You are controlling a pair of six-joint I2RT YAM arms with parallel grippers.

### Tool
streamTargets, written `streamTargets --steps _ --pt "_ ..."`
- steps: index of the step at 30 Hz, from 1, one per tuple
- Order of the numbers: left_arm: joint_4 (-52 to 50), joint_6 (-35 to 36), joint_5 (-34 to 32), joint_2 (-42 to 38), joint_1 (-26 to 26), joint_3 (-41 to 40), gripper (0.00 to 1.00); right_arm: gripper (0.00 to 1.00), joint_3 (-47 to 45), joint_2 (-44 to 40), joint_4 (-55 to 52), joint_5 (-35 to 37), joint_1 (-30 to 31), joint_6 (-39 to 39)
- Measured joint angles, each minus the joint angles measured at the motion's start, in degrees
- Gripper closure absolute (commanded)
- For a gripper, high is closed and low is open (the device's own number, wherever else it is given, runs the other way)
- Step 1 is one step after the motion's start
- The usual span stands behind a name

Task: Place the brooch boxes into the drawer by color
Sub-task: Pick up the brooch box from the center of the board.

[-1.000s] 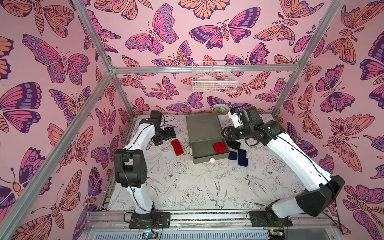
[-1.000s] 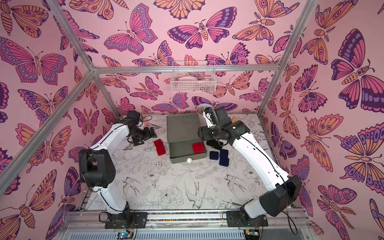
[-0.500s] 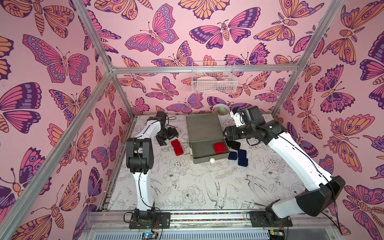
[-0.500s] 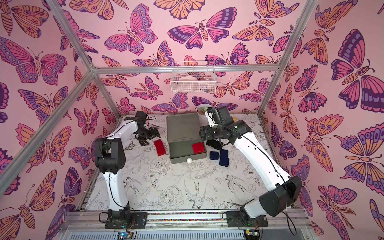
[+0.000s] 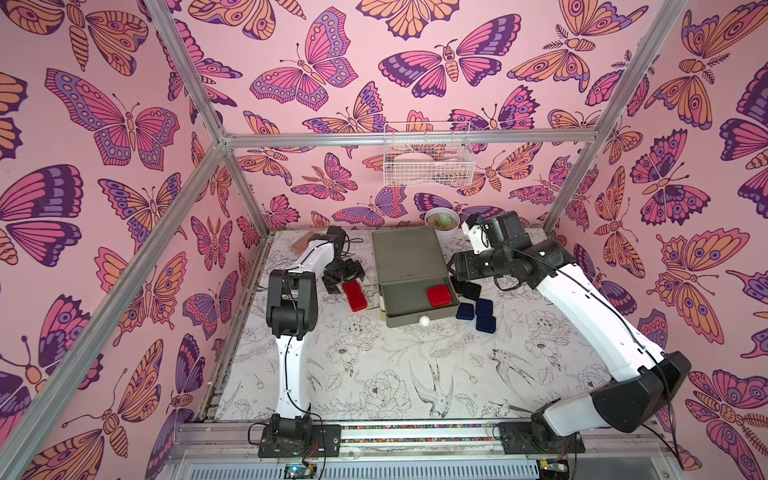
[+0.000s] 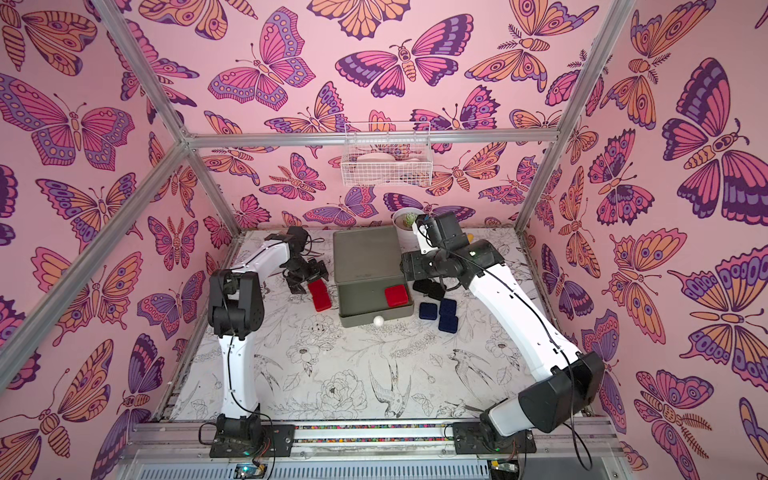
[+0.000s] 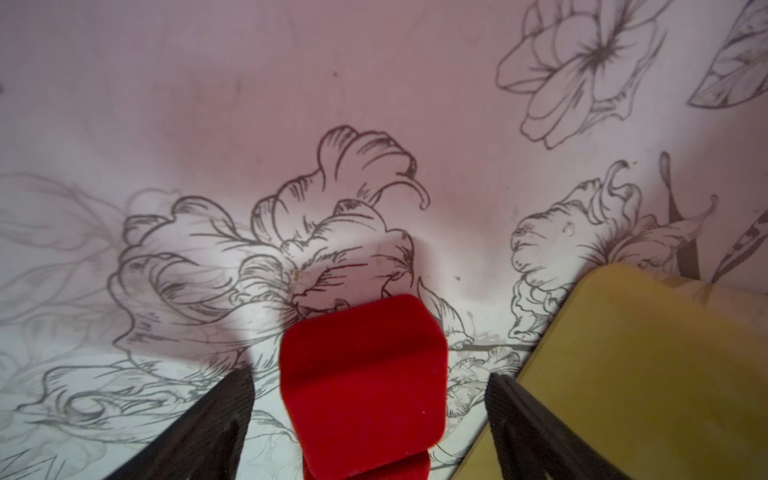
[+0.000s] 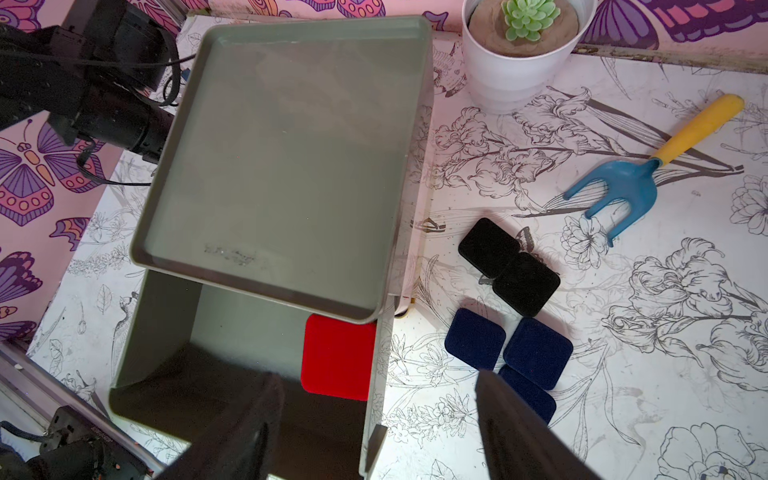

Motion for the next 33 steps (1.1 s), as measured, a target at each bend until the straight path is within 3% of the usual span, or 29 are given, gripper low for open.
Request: streamTargets --steps 8,16,27,33 --pt "-1.03 0.07 -2.16 0.37 0.00 0.00 0.19 0.21 -1.64 0.00 -0.17 -0.22 -0.66 0.00" --pt "-1.53 0.72 -2.95 0.46 0.00 0.00 0.42 0.21 -1.88 -0.20 -0.24 -0.39 -0.70 0.02" --pt "-1.62 1.84 -3.37 -0.72 0.22 -1.33 0.41 0.21 -1.95 -0.81 -0.09 -0.98 -0.70 0.28" --pt "-3.52 3.98 -4.39 -9.40 0.66 -2.80 0.41 0.22 -1.92 -0.81 1.36 -4.20 -0.70 1.33"
